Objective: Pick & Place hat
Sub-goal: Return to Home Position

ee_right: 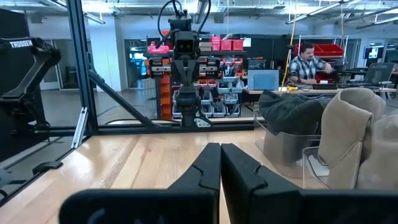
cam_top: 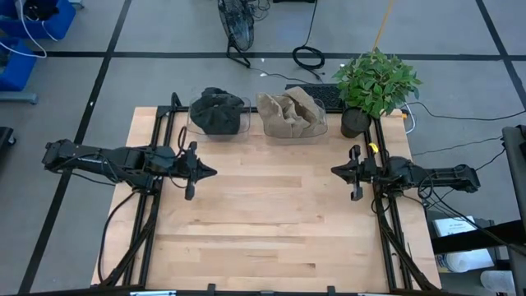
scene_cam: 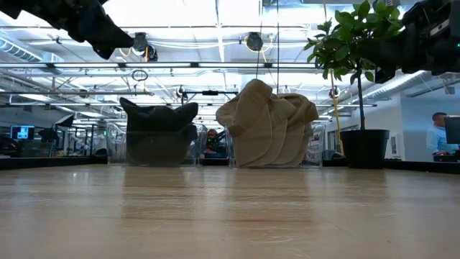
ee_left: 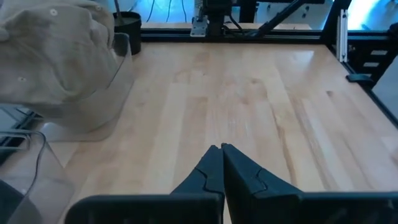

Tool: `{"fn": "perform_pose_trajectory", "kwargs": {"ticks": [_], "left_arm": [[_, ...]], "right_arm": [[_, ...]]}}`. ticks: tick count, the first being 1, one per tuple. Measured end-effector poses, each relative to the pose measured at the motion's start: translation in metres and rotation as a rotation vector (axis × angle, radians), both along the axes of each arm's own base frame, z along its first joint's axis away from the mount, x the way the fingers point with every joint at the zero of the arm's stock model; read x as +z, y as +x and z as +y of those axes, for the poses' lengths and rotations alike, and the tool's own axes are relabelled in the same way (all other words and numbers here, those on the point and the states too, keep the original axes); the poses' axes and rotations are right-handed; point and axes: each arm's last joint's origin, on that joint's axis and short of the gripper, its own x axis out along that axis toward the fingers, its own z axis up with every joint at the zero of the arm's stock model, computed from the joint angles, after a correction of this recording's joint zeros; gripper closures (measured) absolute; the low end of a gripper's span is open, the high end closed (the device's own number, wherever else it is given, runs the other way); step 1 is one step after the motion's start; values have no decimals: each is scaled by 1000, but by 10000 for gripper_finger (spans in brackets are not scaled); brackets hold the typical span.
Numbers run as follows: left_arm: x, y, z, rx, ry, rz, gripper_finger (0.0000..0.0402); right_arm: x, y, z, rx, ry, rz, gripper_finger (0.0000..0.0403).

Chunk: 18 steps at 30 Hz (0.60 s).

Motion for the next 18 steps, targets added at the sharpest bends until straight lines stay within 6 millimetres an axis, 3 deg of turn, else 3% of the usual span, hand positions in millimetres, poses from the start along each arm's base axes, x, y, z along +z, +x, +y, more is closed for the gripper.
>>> {"fn": "perform_pose_trajectory", "kwargs": {"ticks": [11, 18], "left_arm": [[-1, 0, 2, -8, 49, 1, 398], [-41, -4, 2, 9, -21, -80, 399]], "right_arm": [[1, 0, 0, 3, 0, -7, 403], [1, 0, 0, 3, 0, -9, 403]]}}
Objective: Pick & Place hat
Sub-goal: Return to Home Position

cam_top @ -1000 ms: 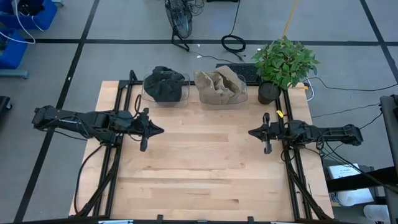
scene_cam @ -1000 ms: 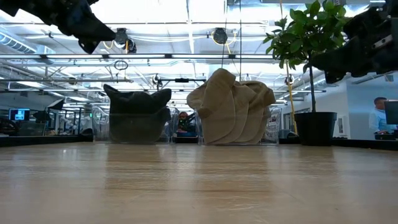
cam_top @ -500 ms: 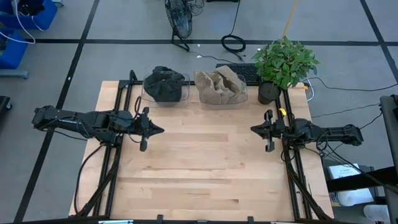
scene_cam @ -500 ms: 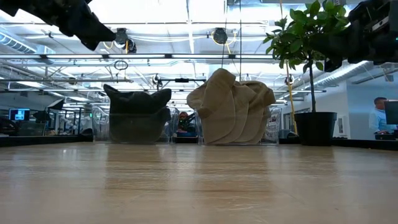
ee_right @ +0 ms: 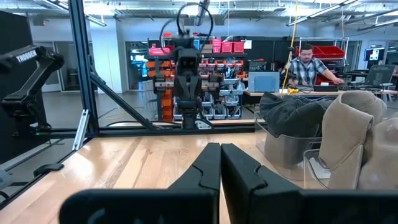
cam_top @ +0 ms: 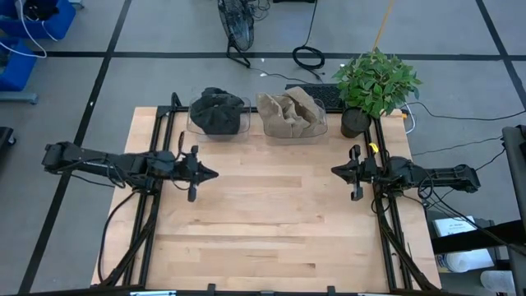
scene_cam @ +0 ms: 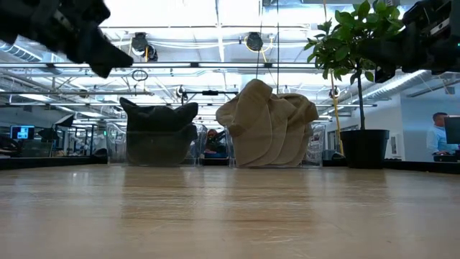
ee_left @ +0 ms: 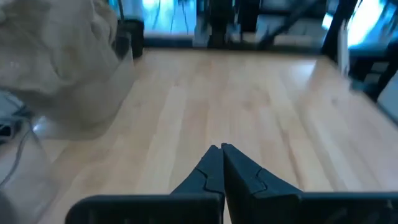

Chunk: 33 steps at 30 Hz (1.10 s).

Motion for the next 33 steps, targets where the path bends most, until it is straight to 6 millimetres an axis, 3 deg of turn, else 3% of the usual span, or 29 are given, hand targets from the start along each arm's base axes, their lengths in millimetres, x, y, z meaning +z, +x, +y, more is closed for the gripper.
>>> {"fn": "perform_pose_trajectory", "kwargs": {"ticks": [5, 9, 28, 33], "left_arm": [[-28, -8, -1, -3, -41, -141, 400], [-39, -16, -1, -7, -60, -156, 400], [-39, -62, 4, -107, -18, -179, 401], [-40, -65, 8, -128, -38, -138, 401]], "right_arm": [[0, 0, 0, 0, 0, -1, 403], [0, 0, 0, 0, 0, -1, 403], [0, 0, 0, 1, 0, 0, 403], [0, 0, 0, 1, 0, 0, 403]]}}
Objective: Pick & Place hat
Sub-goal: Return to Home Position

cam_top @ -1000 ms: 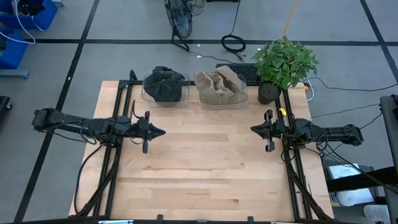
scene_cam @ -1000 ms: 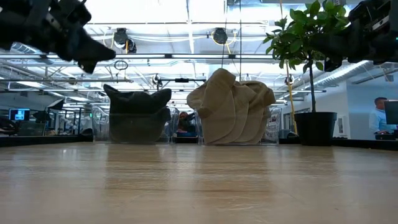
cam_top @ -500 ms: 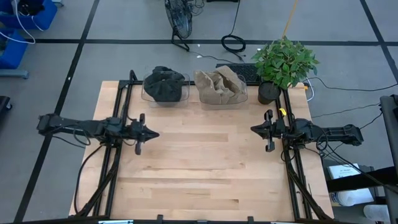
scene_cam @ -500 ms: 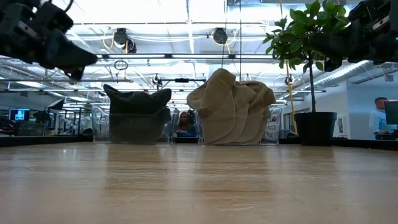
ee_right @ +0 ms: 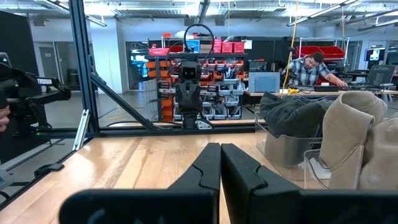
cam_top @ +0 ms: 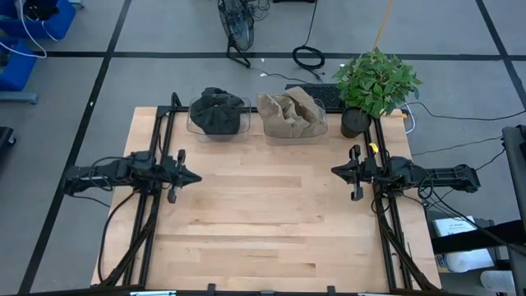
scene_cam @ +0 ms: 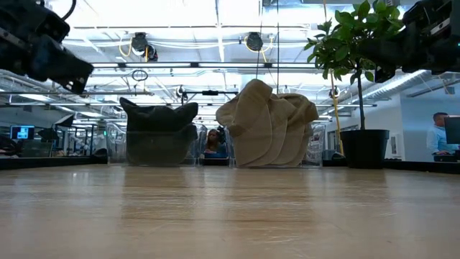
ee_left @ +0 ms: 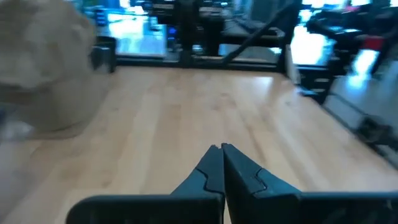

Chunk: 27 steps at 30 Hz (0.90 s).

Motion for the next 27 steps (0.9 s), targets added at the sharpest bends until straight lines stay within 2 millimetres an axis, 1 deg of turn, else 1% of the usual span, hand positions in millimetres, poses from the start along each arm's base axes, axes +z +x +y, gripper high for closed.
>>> {"fn": "perform_pose_trajectory", "kwargs": {"ticks": [5, 11, 20, 27], "left_arm": [[-7, -2, 2, -39, -46, 85, 401], [-7, -2, 4, -27, 30, 70, 401], [-10, -3, 8, 87, 88, 104, 401], [-11, -2, 8, 91, 110, 116, 401]], "right_arm": [[0, 0, 0, 0, 0, 0, 403], [0, 0, 0, 0, 0, 0, 403], [0, 0, 0, 0, 0, 0, 403], [0, 0, 0, 0, 0, 0, 403]]}}
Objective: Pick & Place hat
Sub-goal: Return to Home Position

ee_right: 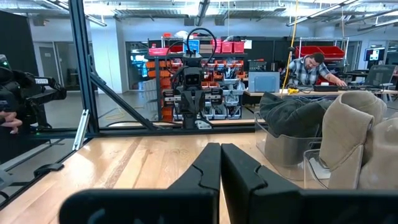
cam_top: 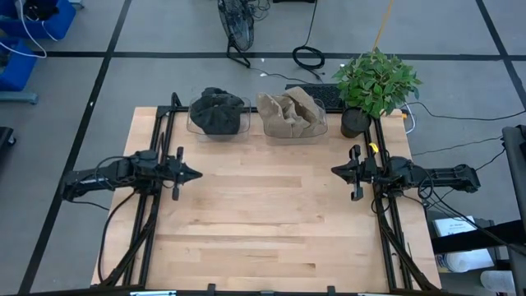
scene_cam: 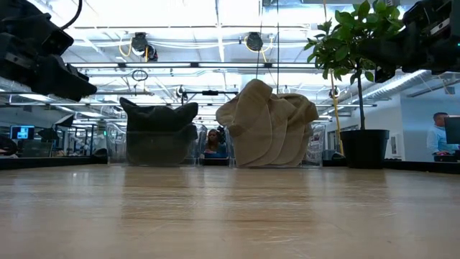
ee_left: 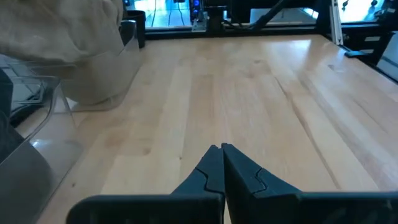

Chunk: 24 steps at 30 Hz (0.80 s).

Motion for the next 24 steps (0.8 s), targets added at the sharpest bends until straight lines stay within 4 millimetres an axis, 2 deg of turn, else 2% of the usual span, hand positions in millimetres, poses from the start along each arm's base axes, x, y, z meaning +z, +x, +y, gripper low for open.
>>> {"fn": "perform_pose_trajectory", "kwargs": {"ticks": [10, 15, 24], "left_arm": [[-1, 2, 0, 16, -43, 19, 370], [-1, 2, 0, 62, -262, 18, 353], [-1, 2, 2, 104, -193, 14, 344]], "right_arm": [[0, 0, 0, 0, 0, 0, 403], [0, 0, 0, 0, 0, 0, 403], [0, 0, 0, 0, 0, 0, 403]]}}
